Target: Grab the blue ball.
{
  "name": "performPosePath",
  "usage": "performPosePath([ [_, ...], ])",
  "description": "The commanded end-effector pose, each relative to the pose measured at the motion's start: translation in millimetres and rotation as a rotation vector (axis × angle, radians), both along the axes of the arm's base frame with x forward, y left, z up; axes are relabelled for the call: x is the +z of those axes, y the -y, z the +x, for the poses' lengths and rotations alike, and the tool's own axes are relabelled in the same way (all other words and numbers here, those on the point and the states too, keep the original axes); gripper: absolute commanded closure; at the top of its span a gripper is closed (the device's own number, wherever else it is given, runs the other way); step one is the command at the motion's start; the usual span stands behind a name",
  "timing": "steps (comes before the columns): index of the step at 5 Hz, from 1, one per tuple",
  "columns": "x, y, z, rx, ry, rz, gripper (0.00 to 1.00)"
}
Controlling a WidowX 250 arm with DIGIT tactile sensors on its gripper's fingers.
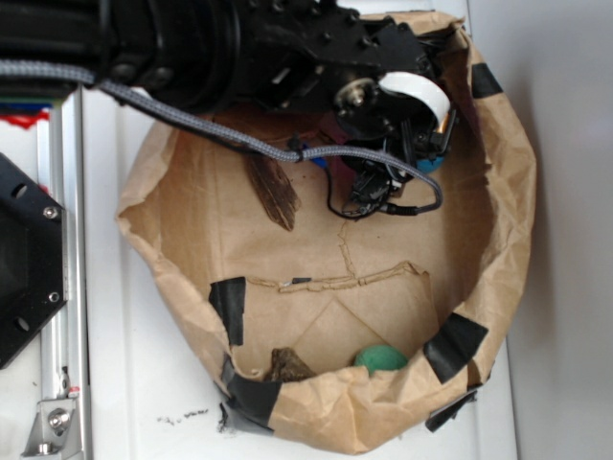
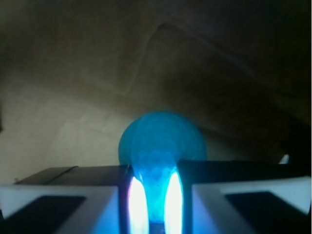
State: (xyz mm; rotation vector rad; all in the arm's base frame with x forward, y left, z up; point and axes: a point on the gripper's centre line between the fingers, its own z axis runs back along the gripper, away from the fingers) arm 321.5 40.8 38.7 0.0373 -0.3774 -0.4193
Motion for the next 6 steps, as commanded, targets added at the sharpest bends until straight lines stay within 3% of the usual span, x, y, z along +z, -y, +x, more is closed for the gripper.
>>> performPosePath([
  [1, 93, 26, -31, 0.016, 0.074, -0.157, 1.0],
  [2, 116, 40, -51, 0.057, 0.025, -0.179, 1.0],
  [3, 119, 43, -58, 0.161, -0.122, -0.18, 1.0],
  [4, 116, 40, -62, 0.285, -0.32, -0.189, 1.0],
  [5, 120, 40, -66, 0.293, -0.381, -0.207, 1.0],
  [6, 124, 42, -67, 0.265, -0.33, -0.211, 1.0],
])
